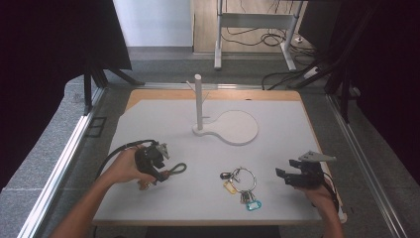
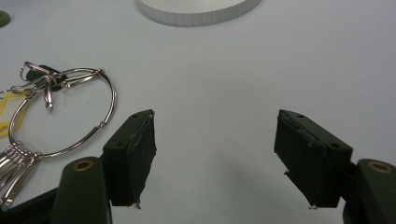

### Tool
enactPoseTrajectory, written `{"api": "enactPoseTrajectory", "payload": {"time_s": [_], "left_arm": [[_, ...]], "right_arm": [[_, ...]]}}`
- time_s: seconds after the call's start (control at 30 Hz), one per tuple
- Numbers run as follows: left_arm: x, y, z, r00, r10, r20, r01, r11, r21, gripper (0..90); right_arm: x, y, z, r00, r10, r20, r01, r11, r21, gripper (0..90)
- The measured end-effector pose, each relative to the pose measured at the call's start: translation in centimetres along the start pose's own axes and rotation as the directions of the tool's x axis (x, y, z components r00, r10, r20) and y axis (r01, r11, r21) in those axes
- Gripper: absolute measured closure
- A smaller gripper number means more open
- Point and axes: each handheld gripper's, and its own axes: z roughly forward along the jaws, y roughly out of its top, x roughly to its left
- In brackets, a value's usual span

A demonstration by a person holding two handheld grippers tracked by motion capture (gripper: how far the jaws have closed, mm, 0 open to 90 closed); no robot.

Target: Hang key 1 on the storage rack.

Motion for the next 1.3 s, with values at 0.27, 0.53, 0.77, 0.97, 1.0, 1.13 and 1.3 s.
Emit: {"api": "enactPoseTrajectory", "payload": {"time_s": [0.27,0.53,0.77,0.97,1.0,1.13,1.3], "left_arm": [[0.3,1.0,1.2,0.9995,0.022,-0.022,-0.02,0.9971,0.074,54.2],[0.1,1.4,1.8,0.9983,0.042,-0.04,-0.037,0.991,0.128,59.3],[0.1,1.4,2.3,0.9982,0.046,-0.038,-0.04,0.9884,0.146,61.3],[0.1,1.4,2.3,0.9987,0.042,-0.026,-0.038,0.9889,0.143,66.4],[0.1,1.4,2.3,0.9988,0.042,-0.025,-0.038,0.9891,0.142,66.5],[0.2,1.2,2.2,0.9991,0.038,-0.02,-0.035,0.9909,0.13,66.7],[0.3,0.9,1.6,0.9996,0.026,-0.01,-0.025,0.9953,0.093,66.9]], "right_arm": [[0.1,0.0,0.3,1.0,-0.004,-0.004,0.004,1.0,0.016,29.2],[-0.1,0.0,0.2,1.0,0.001,0.003,-0.001,1.0,0.013,29.3],[0.0,0.0,0.3,1.0,-0.002,0.001,0.002,1.0,0.017,29.3],[-0.1,0.0,0.3,1.0,0.005,0.001,-0.005,1.0,0.017,29.3],[-0.1,0.0,0.3,1.0,0.003,0.002,-0.003,1.0,0.018,29.3],[-0.1,0.0,0.4,1.0,0.003,0.004,-0.003,1.0,0.023,29.3],[-0.2,-0.1,0.6,1.0,0.007,0.007,-0.007,1.0,0.028,29.4]]}}
